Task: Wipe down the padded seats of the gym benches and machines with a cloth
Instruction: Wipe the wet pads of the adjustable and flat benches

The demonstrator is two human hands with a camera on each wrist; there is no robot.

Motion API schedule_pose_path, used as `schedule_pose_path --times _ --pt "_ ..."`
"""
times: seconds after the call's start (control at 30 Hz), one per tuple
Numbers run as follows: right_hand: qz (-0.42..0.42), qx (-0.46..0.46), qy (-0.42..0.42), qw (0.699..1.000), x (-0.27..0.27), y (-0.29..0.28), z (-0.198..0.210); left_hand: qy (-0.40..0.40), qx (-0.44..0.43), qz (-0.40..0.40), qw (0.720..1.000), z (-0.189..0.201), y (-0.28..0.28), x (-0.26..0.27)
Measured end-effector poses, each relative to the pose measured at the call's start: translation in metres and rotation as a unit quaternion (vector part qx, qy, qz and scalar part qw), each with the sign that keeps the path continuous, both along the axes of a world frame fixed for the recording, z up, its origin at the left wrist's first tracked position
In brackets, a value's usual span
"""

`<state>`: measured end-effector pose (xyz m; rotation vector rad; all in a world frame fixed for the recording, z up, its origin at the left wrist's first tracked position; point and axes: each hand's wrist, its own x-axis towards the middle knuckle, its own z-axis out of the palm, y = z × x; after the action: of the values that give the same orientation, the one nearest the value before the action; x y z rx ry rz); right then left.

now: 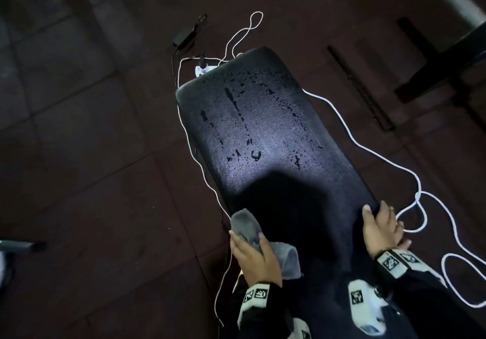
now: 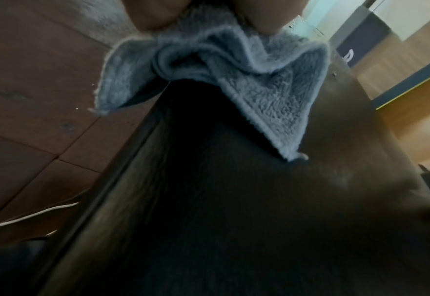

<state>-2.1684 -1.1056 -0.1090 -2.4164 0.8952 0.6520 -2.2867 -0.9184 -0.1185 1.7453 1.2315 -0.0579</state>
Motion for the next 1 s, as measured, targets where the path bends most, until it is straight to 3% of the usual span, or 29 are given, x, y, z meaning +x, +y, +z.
schedule_pose_path --times 0.13,0.37,0.6,0.7,0.87,0.93,1.0 --pt "-0.076 0.020 -0.003 0.997 0.011 0.011 -0.012 -0.011 0.016 0.023 1.000 -0.006 0.025 0.028" --pt "-0.074 0.025 0.019 0.997 0.011 0.006 -0.016 -0.042 0.076 0.011 0.996 -0.016 0.086 0.094" --pt "-0.064 0.001 0.033 0.997 0.012 0.010 -0.009 -0.038 0.135 -0.082 0.987 -0.009 0.137 0.144" --pt "-0.071 -0.004 0.027 0.997 0.012 0.012 -0.010 -0.018 0.213 -0.172 0.962 -0.008 0.163 0.179" --pt "-0.081 -0.014 0.019 0.996 0.012 0.014 -0.011 0.092 0.347 -0.313 0.879 -0.016 0.167 0.200" --pt "-0.079 -0.010 0.018 0.997 0.012 0.015 -0.011 0.114 0.349 -0.370 0.853 -0.009 0.159 0.203" --pt "-0.077 -0.015 0.016 0.997 0.012 0.015 -0.010 0.085 0.332 -0.438 0.831 -0.001 0.146 0.204"
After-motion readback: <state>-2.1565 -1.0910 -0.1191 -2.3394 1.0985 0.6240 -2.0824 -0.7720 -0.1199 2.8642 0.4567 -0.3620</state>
